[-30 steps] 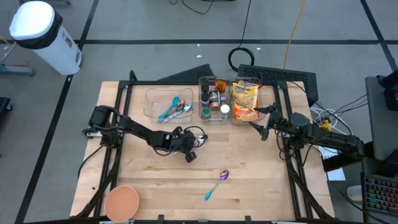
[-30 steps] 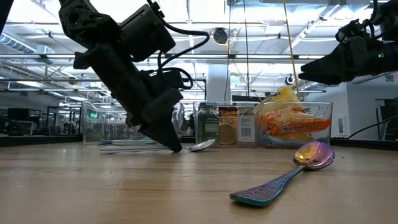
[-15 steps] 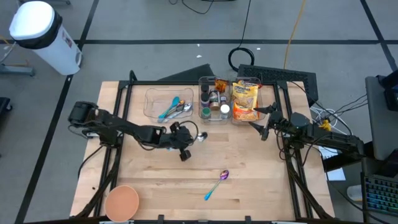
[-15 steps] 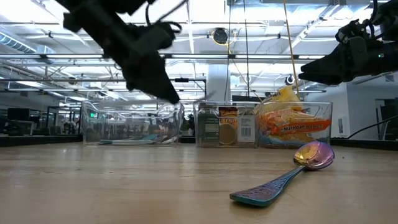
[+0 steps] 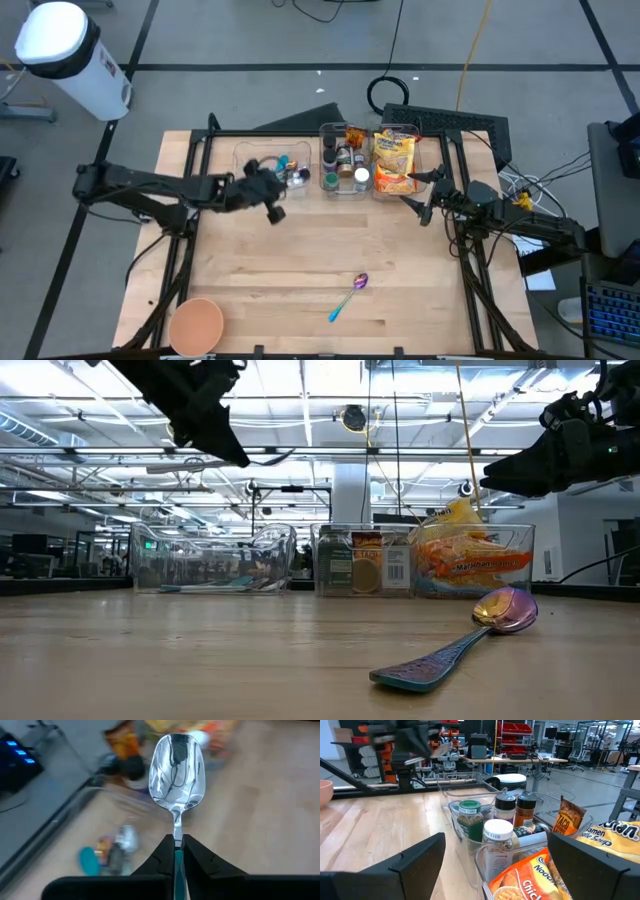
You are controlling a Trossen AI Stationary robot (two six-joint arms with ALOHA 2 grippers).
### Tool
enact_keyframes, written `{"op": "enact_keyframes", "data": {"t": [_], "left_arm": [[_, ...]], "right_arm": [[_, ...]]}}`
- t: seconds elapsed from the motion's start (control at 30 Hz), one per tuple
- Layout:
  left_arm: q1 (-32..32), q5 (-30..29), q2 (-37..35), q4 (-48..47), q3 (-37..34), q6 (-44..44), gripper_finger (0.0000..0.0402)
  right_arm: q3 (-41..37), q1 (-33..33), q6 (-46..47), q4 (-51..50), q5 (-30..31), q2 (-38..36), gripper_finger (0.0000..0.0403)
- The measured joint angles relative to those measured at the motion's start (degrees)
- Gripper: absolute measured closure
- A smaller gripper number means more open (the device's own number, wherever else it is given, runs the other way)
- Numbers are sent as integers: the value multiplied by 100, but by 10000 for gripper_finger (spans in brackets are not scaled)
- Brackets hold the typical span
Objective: Pick & Place Food Item
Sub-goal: Put the blue and white spoon into the left transparent bin
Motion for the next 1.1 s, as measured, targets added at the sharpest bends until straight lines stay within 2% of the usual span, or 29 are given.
{"op": "enact_keyframes", "data": {"t": [0.23,0.37,0.53,0.93,1.1], "left_arm": [[1099,396,-111,-32,2,490,385],[1701,698,65,-6,4,679,385],[2251,769,367,118,9,840,385],[2989,1632,1177,616,9,899,386],[3125,1645,1405,859,9,926,386]], "right_arm": [[2,1,0,1,0,0,55],[0,2,0,1,-1,0,55],[0,0,0,1,-2,0,55],[1,1,0,1,-2,0,55],[0,1,0,2,0,0,55]]}}
